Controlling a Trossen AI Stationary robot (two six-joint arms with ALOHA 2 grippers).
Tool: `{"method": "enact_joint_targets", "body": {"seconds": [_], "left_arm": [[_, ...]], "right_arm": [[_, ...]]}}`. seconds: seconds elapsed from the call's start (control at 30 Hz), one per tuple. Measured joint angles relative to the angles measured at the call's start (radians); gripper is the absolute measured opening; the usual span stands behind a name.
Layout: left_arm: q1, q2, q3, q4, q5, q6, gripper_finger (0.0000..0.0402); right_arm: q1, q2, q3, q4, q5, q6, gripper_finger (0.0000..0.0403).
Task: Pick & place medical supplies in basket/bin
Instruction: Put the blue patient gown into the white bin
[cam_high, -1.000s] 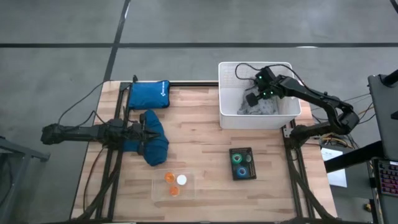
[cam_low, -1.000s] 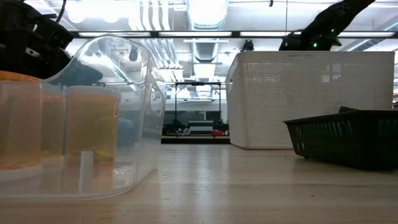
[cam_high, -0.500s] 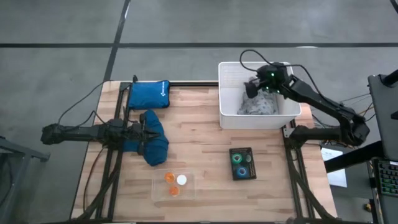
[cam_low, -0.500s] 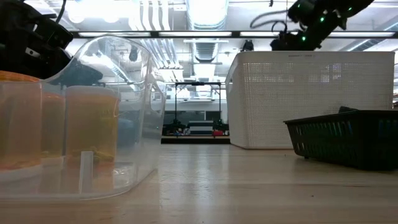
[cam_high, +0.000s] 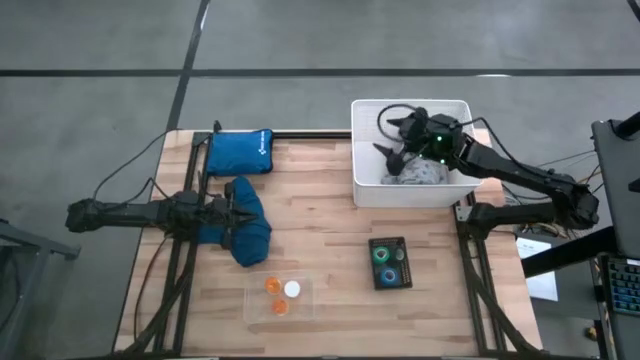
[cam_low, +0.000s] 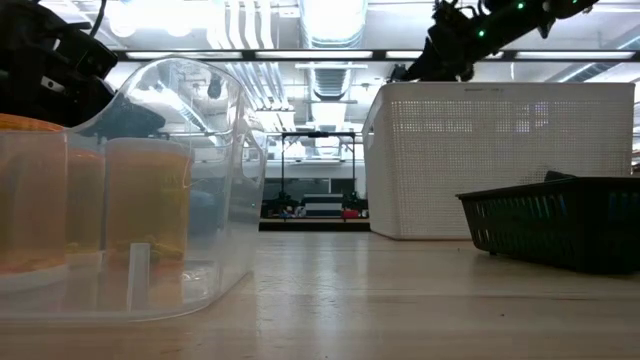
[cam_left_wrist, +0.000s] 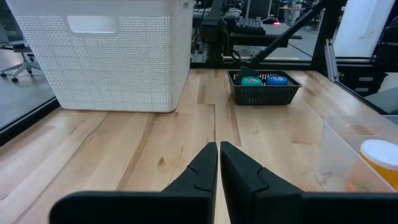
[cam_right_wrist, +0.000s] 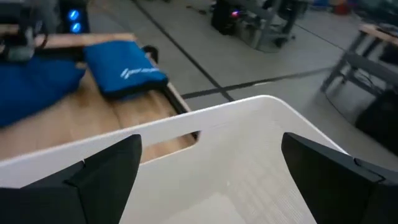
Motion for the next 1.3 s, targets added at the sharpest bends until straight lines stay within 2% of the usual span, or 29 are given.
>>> {"method": "enact_joint_targets", "body": {"seconds": [0.17,0.47,0.67,0.87,1.03,1.2,1.3], "left_arm": [[0.000,0.000,0.000,0.000,0.000,0.000,0.0026],[0.000,0.000,0.000,0.000,0.000,-0.001,0.0026],[0.000,0.000,0.000,0.000,0.000,-0.003,0.0026],[0.000,0.000,0.000,0.000,0.000,-0.003,0.0026],[0.000,0.000,0.000,0.000,0.000,-0.003,0.0026],[0.000,0.000,0.000,0.000,0.000,-0.003,0.0026],[0.000,0.000,0.000,0.000,0.000,-0.003,0.0026]], "right_arm": [[0.047,0.052,-0.001,0.074,-0.029,-0.094,0.0384],[0.072,0.162,0.002,0.226,-0.205,-0.109,0.0384],[0.072,0.158,0.004,0.265,-0.215,-0.087,0.0384],[0.072,0.065,0.004,0.207,-0.220,-0.086,0.0384],[0.072,-0.066,0.004,0.053,-0.220,-0.101,0.0384],[0.072,-0.187,0.004,-0.106,-0.220,0.015,0.0384],[0.080,-0.244,-0.017,-0.141,-0.251,0.030,0.0384]]}}
